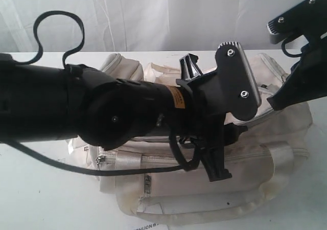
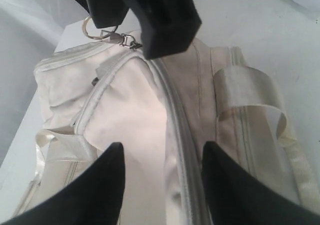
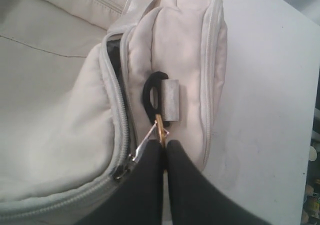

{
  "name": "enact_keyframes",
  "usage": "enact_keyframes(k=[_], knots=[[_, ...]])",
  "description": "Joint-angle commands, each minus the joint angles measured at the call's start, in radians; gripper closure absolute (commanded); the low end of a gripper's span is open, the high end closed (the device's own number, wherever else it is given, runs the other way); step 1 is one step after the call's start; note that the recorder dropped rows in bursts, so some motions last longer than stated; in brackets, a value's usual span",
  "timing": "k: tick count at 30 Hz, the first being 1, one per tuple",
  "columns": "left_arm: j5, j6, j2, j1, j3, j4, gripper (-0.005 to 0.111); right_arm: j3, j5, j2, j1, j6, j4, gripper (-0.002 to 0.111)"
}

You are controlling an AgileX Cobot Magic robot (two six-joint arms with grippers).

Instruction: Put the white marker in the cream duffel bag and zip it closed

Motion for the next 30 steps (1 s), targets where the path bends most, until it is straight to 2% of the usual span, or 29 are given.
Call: enact_keyframes(k=[1, 11, 13, 17, 18, 23, 30], knots=[[0.032, -0.050, 0.037, -0.010, -0.051, -0.011, 0.055, 0.002, -0.016, -0.004, -0.011, -0.011, 0.003, 0.108], [0.047, -0.098, 0.086, -0.010, -0.088, -0.014, 0.056, 0.002, -0.021, -0.004, -0.011, -0.011, 0.003, 0.108], [0.047, -0.098, 0.086, -0.010, -0.088, -0.014, 0.065, 0.002, -0.026, -0.004, -0.011, -0.011, 0.003, 0.108], [0.047, -0.098, 0.086, -0.010, -0.088, -0.014, 0.103, 0.002, -0.035, -0.004, -0.011, -0.011, 0.003, 0.108], [0.047, -0.098, 0.086, -0.010, -0.088, -0.014, 0.107, 0.002, -0.037, -0.004, -0.011, -0.011, 0.003, 0.108], [0.056, -0.123, 0.086, -0.015, -0.088, -0.015, 0.107, 0.002, -0.038, -0.002, -0.011, -0.038, -0.004, 0.108], [0.104, -0.118, 0.086, -0.044, -0.088, -0.015, 0.107, 0.002, -0.065, 0.008, -0.011, -0.024, -0.116, 0.108]])
